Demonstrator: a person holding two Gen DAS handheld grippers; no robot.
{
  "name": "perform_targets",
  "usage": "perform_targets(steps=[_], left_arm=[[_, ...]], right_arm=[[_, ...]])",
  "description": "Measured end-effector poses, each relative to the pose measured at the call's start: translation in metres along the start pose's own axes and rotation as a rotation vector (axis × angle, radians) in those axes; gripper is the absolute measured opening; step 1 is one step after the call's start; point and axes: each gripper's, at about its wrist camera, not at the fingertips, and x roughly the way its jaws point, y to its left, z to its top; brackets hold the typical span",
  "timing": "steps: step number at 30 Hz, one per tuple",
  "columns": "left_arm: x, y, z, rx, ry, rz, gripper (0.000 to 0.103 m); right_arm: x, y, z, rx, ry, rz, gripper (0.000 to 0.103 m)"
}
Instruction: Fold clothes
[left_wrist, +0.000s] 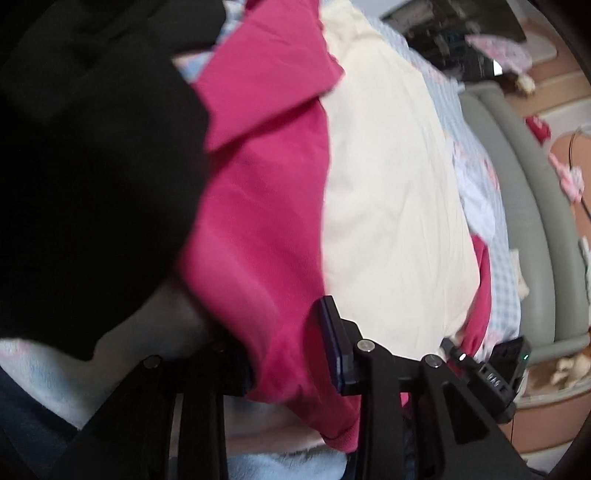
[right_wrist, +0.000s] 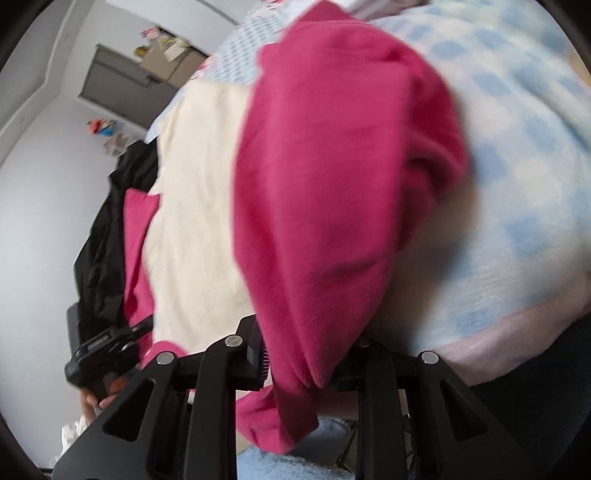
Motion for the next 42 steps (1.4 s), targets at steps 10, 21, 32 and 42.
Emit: perform_targets(steps=[10, 21, 32, 42], left_arm=[[-0.033, 0.001, 0.017, -0.027, -0.128, 0.091, 0.005], [-0.016, 0.035, 0.055, -0.024, -0.052, -0.138, 0.007], [-0.046, 0.005, 0.073, 0.145, -0.123, 0.030, 0.002], [-0.165, -0.121, 0.059, 0.334, -0.460, -0.135, 0.002]], right_arm=[[-0.018, 0.006, -0.005, -0.017, -0.097, -0.182, 0.017], [0.004, 0.009, 0.028, 0.012, -0.065, -0.006, 0.010], [0.008, 0.031, 0.030, -0.022, -0.112, -0.046, 0.006], [-0.131, 0.133, 0.057, -0.221, -0.458, 0.170, 0.005]])
